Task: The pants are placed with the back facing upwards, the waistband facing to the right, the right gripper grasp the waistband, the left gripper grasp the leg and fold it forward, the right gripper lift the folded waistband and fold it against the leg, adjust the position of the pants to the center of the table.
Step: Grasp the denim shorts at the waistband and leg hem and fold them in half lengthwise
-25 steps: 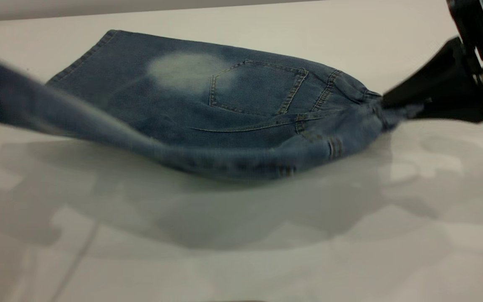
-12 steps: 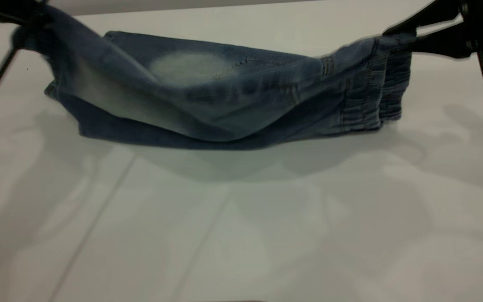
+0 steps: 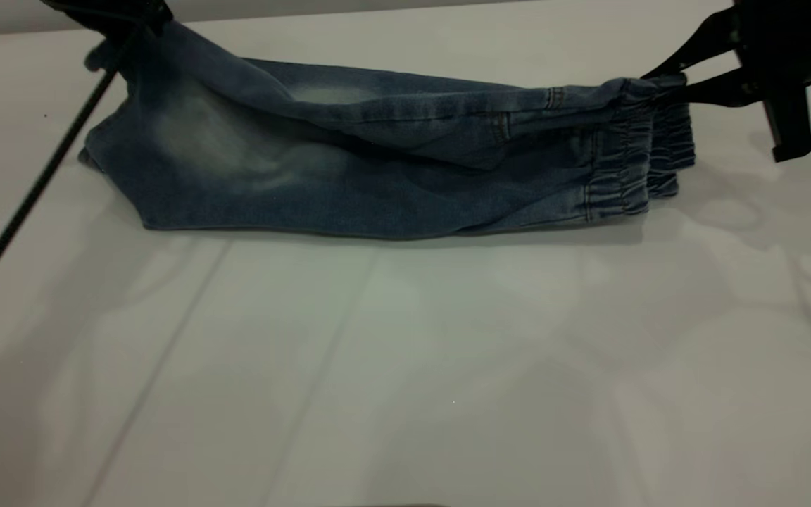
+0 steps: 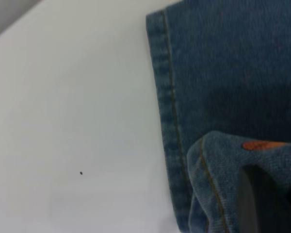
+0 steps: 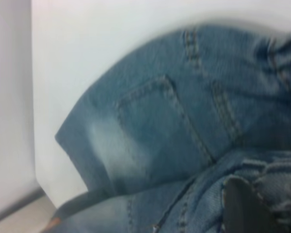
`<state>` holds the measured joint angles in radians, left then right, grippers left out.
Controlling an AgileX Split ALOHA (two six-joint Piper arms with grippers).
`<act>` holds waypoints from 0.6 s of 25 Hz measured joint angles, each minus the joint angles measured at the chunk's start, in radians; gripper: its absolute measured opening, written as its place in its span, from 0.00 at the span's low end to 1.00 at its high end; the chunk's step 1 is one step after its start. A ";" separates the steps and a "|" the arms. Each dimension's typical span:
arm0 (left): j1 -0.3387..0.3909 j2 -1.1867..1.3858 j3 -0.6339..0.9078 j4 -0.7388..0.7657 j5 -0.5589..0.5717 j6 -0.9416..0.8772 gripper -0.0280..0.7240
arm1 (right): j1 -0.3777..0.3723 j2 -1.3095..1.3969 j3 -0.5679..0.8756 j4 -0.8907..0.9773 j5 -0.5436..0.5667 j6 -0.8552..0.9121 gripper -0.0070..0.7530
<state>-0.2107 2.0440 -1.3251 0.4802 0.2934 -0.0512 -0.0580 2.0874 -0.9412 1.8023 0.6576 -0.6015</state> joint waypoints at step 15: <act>0.050 0.052 -0.040 0.021 -0.021 -0.185 0.17 | 0.000 0.124 -0.151 0.004 -0.007 0.121 0.13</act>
<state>-0.1605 2.0960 -1.3649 0.5008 0.2720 -0.2361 -0.0580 2.2117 -1.0922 1.8063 0.6507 -0.4809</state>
